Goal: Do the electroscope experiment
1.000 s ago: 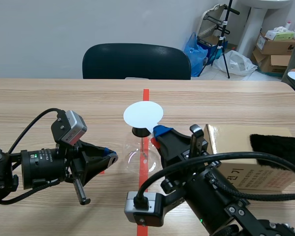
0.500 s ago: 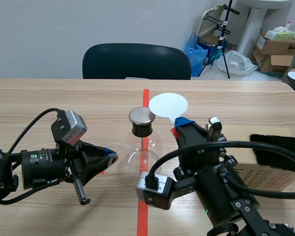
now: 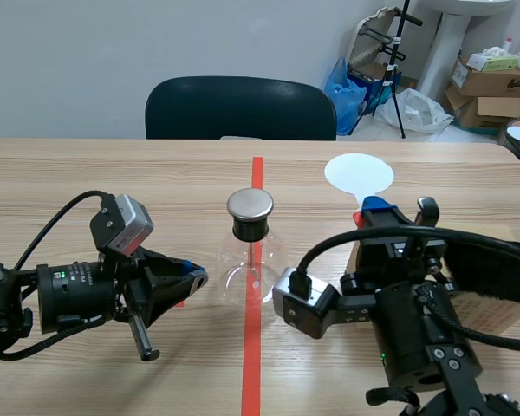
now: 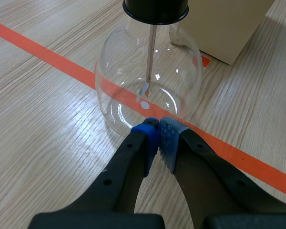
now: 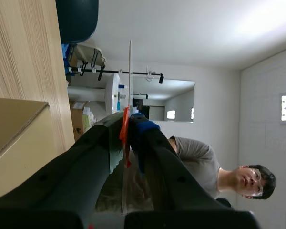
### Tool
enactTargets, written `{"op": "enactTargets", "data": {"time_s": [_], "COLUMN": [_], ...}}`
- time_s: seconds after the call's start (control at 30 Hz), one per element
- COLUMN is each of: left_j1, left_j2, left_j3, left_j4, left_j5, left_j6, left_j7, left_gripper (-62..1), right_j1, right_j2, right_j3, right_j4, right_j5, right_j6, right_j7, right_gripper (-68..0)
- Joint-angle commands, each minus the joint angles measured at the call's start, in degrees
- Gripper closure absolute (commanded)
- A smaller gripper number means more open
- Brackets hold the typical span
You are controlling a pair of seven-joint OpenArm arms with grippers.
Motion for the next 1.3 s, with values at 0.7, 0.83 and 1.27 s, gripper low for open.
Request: {"op": "enactTargets", "data": {"time_s": [0.7,0.83,1.27], "left_j1": [-0.3,-0.3,-0.3], "left_j2": [0.0,0.0,0.0], "left_j3": [-0.2,-0.2,-0.2], "left_j4": [1.0,1.0,1.0], "left_j5": [-0.6,-0.6,-0.6], "left_j6": [-0.1,-0.1,-0.1], "left_j7": [-0.9,-0.9,-0.9], "left_gripper": [-3.2,-3.2,-3.2], "right_j1": [0.8,0.8,0.8], "right_j2": [0.6,0.6,0.6], "right_j3": [0.4,0.4,0.4], "right_j4": [0.8,0.8,0.8], "right_j5": [-0.2,-0.2,-0.2], "right_j6": [-0.6,-0.6,-0.6], "right_j7": [-4.1,-4.1,-4.1], "right_gripper": [-1.0,-1.0,-1.0]}}
